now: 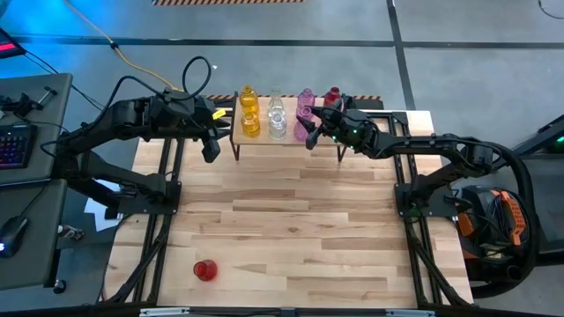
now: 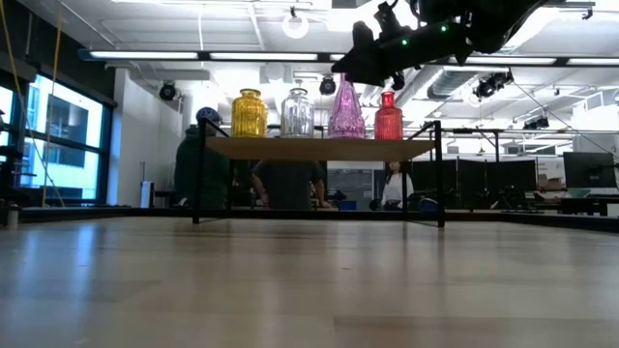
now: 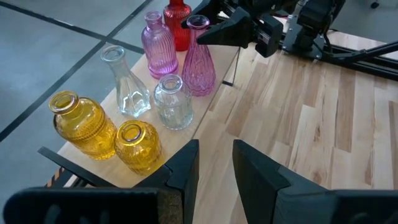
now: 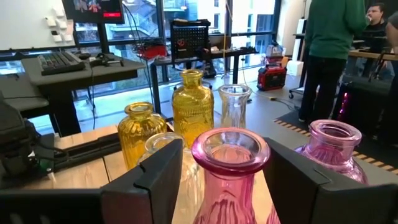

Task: Sort vases onto shelf
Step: Put the purple vase on the shelf aligned with the other purple vase, then put the red vase on the shelf aligned with the other red vase

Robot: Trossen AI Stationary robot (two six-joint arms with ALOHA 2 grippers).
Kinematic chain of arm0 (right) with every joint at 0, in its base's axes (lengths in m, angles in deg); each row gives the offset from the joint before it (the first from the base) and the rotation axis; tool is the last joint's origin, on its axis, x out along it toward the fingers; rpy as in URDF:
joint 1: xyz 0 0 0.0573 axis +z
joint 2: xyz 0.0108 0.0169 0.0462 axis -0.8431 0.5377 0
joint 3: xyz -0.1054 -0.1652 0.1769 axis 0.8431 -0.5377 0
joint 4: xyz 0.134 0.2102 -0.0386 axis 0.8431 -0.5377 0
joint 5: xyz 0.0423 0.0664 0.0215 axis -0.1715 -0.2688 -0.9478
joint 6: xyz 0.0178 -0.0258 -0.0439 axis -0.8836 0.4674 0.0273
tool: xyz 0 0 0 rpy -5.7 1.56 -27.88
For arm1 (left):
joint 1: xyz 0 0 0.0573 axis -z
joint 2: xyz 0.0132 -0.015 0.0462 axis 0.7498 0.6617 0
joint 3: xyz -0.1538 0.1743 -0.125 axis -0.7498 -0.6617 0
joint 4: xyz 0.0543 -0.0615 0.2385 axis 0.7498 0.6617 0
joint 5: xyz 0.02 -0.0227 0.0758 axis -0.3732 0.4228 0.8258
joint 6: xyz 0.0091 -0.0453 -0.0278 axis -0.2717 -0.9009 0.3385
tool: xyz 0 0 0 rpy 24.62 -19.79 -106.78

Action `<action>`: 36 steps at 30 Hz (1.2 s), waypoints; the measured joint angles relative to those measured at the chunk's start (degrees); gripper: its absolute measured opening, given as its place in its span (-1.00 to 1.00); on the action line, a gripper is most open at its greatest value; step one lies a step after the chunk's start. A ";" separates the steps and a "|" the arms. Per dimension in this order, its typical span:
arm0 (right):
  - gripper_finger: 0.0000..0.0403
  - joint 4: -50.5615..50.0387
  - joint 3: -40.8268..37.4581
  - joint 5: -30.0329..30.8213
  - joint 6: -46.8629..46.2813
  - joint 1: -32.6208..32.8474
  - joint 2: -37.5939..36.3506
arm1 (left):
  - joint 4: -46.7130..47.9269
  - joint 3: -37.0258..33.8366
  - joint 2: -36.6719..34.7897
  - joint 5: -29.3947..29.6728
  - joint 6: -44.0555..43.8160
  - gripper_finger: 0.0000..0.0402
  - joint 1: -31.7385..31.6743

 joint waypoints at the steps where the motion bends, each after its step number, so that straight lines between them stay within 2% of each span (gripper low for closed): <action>1: -0.02 0.00 0.00 0.00 0.03 0.00 0.00 | -0.01 0.00 0.00 0.00 0.00 -0.55 0.02; 9: -0.02 3.56 0.00 0.02 0.06 0.00 -0.36 | 0.02 0.00 0.00 0.00 -0.01 -0.55 0.00; 19: -0.02 6.86 0.00 -0.13 1.04 0.20 -5.21 | 0.44 0.00 0.00 -0.38 -0.05 -0.55 0.02; 23: -0.02 9.45 0.00 -2.88 0.80 1.22 -8.39 | 2.68 0.00 0.00 -3.11 -0.95 -0.55 0.02; 30: -0.02 11.36 0.00 -10.23 -6.05 3.28 -12.95 | 10.22 -0.32 -0.05 -5.93 -4.41 -0.55 1.56; 36: -0.02 11.15 0.00 -10.56 -6.39 7.09 -14.48 | 16.11 -2.81 -2.12 -14.72 -5.98 -0.55 4.76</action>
